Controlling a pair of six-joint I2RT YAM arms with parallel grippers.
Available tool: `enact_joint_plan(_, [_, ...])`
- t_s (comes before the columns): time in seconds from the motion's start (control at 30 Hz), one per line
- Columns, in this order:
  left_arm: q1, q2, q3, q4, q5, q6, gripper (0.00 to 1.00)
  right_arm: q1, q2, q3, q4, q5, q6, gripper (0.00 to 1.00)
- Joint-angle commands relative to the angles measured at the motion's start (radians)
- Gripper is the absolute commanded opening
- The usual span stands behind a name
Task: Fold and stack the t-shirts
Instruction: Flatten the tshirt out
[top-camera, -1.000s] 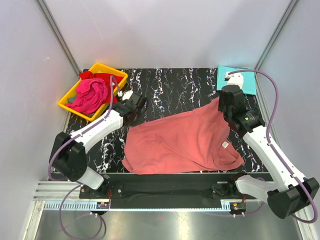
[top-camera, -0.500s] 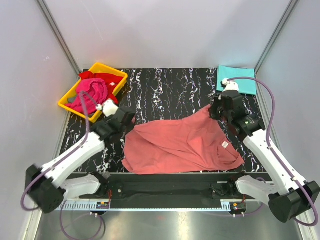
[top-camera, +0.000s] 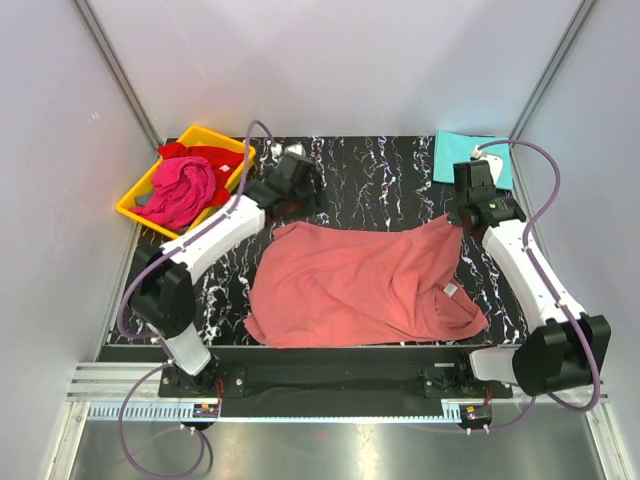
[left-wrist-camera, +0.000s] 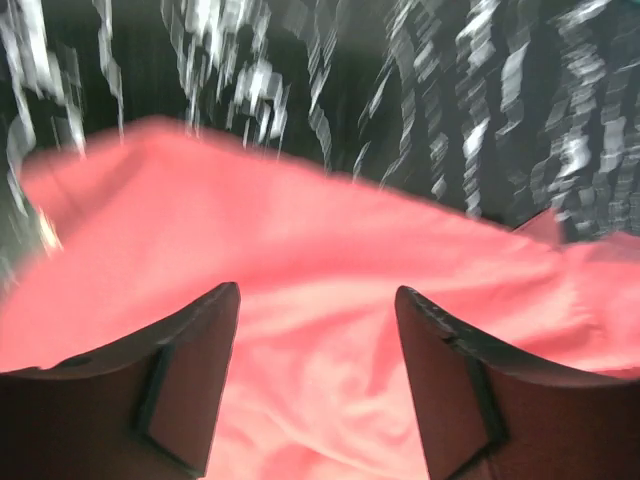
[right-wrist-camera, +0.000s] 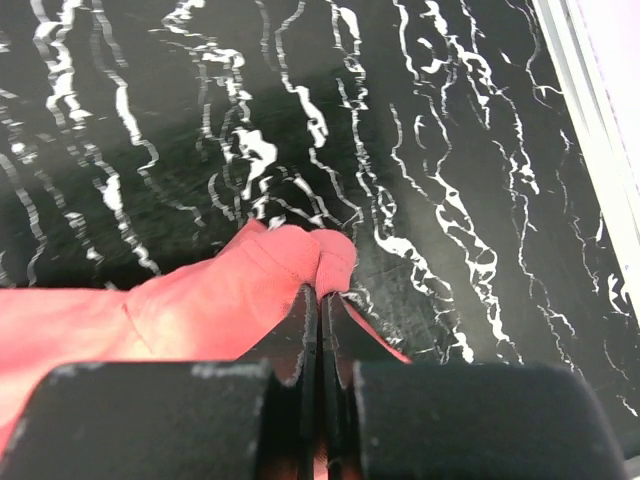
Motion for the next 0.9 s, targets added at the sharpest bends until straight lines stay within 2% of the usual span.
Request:
enact_joint_plan(0.0, [0.17,-0.014,0.012,0.047,0.197,0.261,0.71,-0.035,0.025,0.059,0.047,-0.005,-0.031,0.0])
enact_joint_plan(0.1, [0.27,0.055,0.03,0.032,0.307,0.342,0.7,-0.058,0.037,0.042,0.059,-0.031,-0.025,0.0])
enact_joint_plan(0.2, [0.284,0.153,0.104,-0.071,0.246,0.425,0.66,-0.098,0.053,0.03,0.051,-0.025,-0.029,0.0])
enact_joint_plan(0.27, [0.284,0.192,0.11,-0.096,0.217,0.427,0.65,-0.124,0.068,0.034,0.045,-0.018,-0.025,0.0])
enact_joint_plan(0.4, [0.284,0.161,0.0,0.026,0.288,0.49,0.61,-0.13,0.057,0.028,0.085,-0.099,-0.019,0.0])
enact_joint_plan(0.57, [0.275,0.181,-0.025,0.051,0.336,0.651,0.51,-0.13,0.027,0.004,0.128,-0.182,-0.012,0.0])
enact_joint_plan(0.73, [0.244,0.239,-0.026,0.071,0.25,0.706,0.46,-0.132,0.02,-0.001,0.14,-0.229,-0.008,0.0])
enact_joint_plan(0.77, [0.241,0.256,-0.016,0.059,0.243,0.728,0.38,-0.132,0.019,-0.002,0.143,-0.231,-0.006,0.0])
enact_joint_plan(0.87, [0.214,0.285,-0.005,0.031,0.25,0.738,0.28,-0.132,0.013,-0.012,0.153,-0.237,-0.009,0.0])
